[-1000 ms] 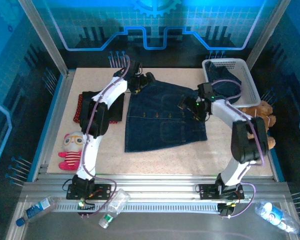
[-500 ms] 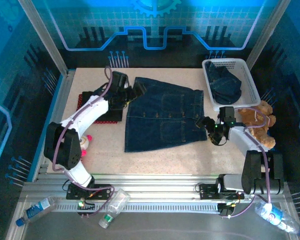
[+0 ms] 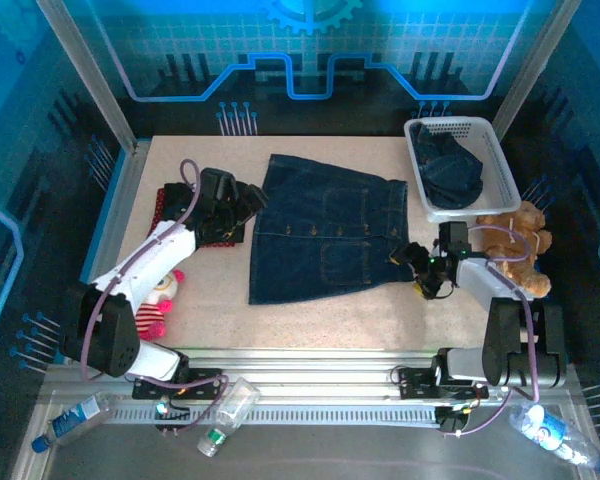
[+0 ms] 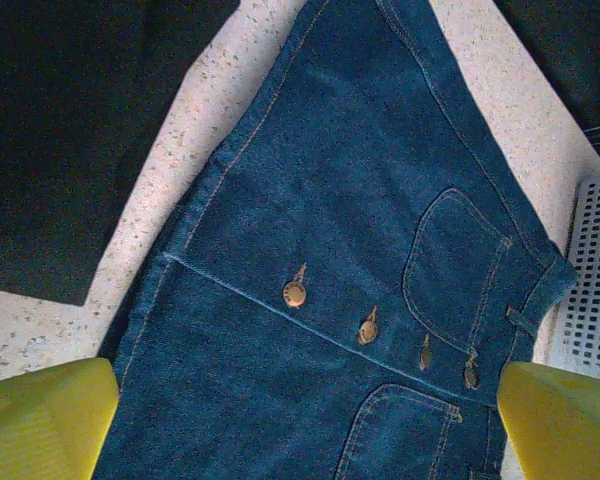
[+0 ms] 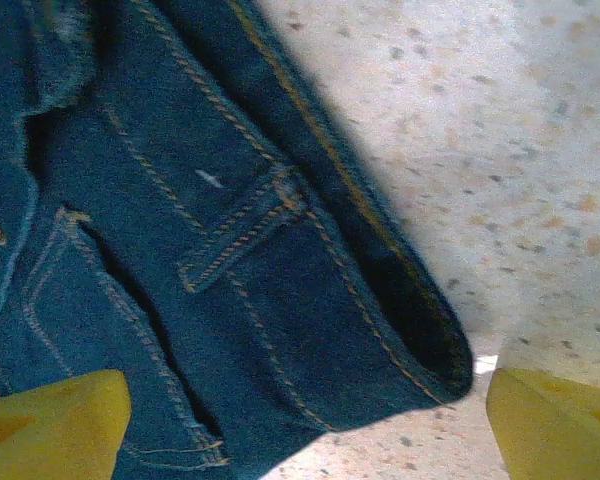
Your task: Fold and stack the skirts
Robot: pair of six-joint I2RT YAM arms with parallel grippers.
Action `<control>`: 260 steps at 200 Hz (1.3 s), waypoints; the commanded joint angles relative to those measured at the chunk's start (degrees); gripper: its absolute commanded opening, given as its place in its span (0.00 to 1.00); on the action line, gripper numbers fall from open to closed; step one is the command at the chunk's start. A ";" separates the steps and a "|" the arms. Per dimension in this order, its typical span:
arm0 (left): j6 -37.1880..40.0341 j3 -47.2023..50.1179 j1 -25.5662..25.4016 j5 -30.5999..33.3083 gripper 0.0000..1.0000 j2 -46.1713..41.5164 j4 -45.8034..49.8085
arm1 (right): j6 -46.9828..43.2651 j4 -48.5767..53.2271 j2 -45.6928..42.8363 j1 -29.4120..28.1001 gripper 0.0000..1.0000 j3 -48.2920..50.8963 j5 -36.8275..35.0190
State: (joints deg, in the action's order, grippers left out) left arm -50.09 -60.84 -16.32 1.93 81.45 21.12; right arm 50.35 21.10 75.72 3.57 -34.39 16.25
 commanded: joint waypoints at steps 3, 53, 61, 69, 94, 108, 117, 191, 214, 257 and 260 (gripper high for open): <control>-1.20 2.03 0.92 1.50 0.99 -1.47 0.67 | 1.61 2.49 -3.42 0.73 0.96 1.13 -3.37; -1.28 1.23 1.28 0.70 0.99 -0.11 0.10 | 3.64 -4.76 -3.02 0.73 0.82 3.76 1.17; -1.23 1.00 1.29 0.61 0.99 0.11 0.22 | 3.91 -5.36 -2.66 0.72 0.81 3.85 1.38; -1.16 0.82 1.29 0.45 0.99 0.31 0.31 | 4.18 -5.63 -2.34 0.73 0.80 3.79 1.42; -1.33 1.07 1.32 0.56 0.99 0.31 0.53 | 4.30 -7.08 -1.18 0.69 0.78 3.99 1.68; -1.59 1.58 1.37 0.46 0.99 -0.02 0.66 | 4.32 -8.07 -0.42 0.73 0.75 4.07 1.98; -1.73 1.92 1.36 0.49 0.99 -0.22 0.75 | 4.45 -8.37 0.26 0.71 0.74 4.07 1.86; -3.70 5.92 1.46 0.28 0.99 -3.44 2.09 | 5.75 -14.18 1.60 0.73 0.52 6.06 2.21; -5.07 7.92 1.46 -0.50 0.99 -4.99 3.96 | 5.38 -15.69 0.32 0.81 0.37 6.00 3.06; -10.26 16.29 1.33 -4.11 0.99 -11.16 9.04 | 4.70 -14.94 -3.42 0.79 0.14 6.69 1.32; -10.70 16.94 1.29 -4.37 0.99 -11.67 9.39 | 4.68 -14.89 -3.62 0.76 0.13 6.70 1.25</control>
State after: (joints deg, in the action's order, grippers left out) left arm -56.55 -48.51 -15.42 0.62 73.89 25.02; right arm 55.68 8.71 74.37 4.45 -28.53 17.65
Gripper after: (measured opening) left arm 0.990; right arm 0.174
